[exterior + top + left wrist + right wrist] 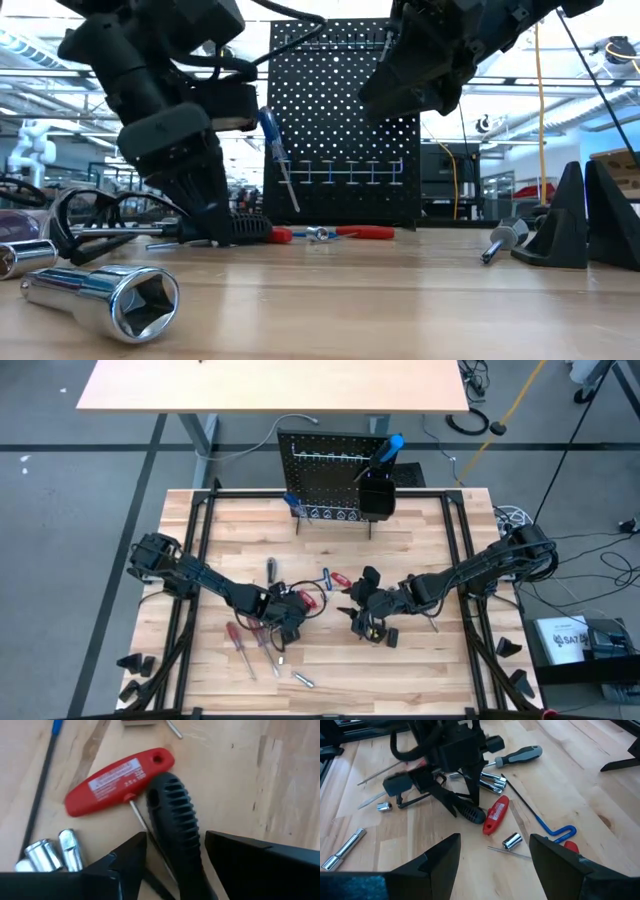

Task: Hang tools onto peg board
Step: Hang the black screwdriver onto the peg board

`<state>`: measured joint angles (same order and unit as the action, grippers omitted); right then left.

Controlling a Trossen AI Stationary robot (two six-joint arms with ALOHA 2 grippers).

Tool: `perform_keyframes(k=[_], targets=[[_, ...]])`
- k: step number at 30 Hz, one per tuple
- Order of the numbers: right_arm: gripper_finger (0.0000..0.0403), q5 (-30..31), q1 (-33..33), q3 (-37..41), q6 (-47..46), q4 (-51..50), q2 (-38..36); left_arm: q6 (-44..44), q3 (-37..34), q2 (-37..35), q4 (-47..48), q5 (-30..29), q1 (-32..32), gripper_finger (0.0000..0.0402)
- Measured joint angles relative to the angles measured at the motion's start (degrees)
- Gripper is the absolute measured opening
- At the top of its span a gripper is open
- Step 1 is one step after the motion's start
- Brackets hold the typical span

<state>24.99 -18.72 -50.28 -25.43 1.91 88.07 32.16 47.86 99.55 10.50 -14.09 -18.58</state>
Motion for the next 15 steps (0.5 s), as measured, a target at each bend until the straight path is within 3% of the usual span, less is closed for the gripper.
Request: perform_keyframes(k=[10,15], targets=[[0.0231,-0.04,0.0,0.0,-0.02,0.02,-0.02,-1.34,0.08,1.16,0.15,1.35,0.11,0.023],[0.0231,-0.04,0.0,0.0,-0.02,0.02,-0.02,-2.71,0.02,1.18,0.35,1.84,0.18,0.0204]])
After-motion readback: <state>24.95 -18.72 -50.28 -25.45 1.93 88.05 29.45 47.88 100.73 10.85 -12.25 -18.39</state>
